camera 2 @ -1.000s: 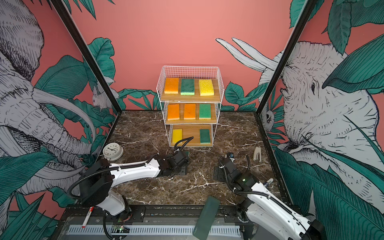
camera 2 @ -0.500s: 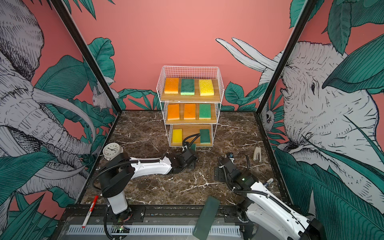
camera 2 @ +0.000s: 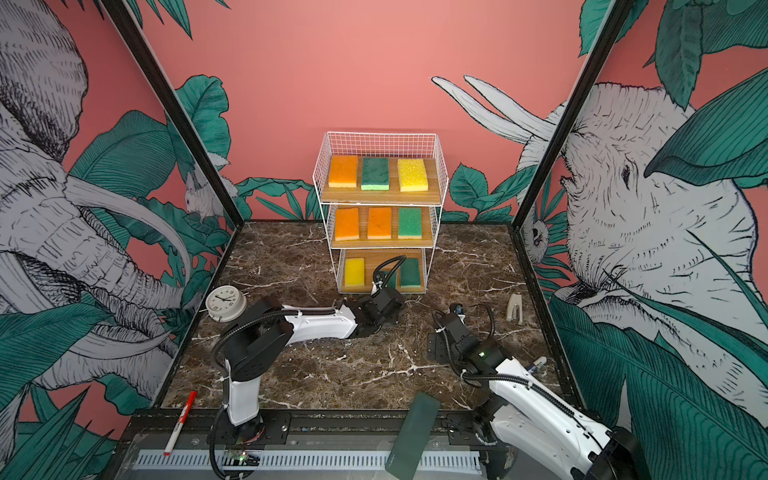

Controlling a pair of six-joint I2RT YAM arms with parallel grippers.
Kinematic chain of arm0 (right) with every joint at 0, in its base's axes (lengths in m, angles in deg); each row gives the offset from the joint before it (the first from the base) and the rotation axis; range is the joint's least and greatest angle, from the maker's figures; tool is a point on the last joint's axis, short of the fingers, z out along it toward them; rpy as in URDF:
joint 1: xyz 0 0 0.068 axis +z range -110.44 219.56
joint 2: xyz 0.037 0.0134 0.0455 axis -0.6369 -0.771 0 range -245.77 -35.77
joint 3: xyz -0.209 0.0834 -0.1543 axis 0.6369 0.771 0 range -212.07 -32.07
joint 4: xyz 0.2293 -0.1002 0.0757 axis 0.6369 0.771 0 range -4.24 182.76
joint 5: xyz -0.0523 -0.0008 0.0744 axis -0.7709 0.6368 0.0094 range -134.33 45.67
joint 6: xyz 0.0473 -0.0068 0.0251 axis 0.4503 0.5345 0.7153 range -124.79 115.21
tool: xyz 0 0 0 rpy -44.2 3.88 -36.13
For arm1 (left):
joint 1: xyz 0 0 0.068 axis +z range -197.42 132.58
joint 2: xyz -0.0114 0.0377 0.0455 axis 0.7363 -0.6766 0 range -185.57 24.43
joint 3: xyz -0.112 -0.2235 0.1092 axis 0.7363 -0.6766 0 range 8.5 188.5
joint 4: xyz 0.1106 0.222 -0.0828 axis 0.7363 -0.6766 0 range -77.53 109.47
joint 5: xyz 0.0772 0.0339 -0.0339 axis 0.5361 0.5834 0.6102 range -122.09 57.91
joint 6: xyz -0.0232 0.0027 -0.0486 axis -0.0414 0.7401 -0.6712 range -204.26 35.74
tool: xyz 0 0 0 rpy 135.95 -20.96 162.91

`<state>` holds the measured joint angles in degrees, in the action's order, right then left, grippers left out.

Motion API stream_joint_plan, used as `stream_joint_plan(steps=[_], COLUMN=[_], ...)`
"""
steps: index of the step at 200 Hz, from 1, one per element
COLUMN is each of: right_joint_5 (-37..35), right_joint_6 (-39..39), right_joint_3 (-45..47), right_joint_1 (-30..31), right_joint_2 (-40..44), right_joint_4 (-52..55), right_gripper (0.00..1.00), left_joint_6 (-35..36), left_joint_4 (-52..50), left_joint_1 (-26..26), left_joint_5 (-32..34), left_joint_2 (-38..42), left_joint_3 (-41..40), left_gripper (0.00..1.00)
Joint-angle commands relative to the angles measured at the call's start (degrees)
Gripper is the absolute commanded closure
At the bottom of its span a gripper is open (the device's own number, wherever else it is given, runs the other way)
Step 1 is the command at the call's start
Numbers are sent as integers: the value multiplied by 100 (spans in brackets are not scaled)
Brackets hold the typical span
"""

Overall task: Arrange cleaning sponges on a shelf
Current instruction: Place the cleaning sponge on the shelf.

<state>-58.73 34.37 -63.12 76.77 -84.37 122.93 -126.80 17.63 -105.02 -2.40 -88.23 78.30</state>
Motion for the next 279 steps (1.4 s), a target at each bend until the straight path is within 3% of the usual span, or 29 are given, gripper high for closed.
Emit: stream_joint_plan(steps=[1, 105, 279], right_joint_5=[-55, 90, 197], right_joint_6=[-65, 11, -28], right_joint_3=[-210, -97, -32], right_joint_1=[-38, -55, -56], right_joint_2=[-26, -112, -185], right_joint_4=[-75, -175, -352], right_gripper=[2, 3, 3], left_joint_6=[104, 422, -42], left_joint_4=[65, 239, 217], left_joint_1=[28, 89, 188], left_joint_5=[242, 743, 861], left_joint_2=[-35, -239, -393], left_joint_3=[236, 411, 658], left_gripper=[33, 33, 33])
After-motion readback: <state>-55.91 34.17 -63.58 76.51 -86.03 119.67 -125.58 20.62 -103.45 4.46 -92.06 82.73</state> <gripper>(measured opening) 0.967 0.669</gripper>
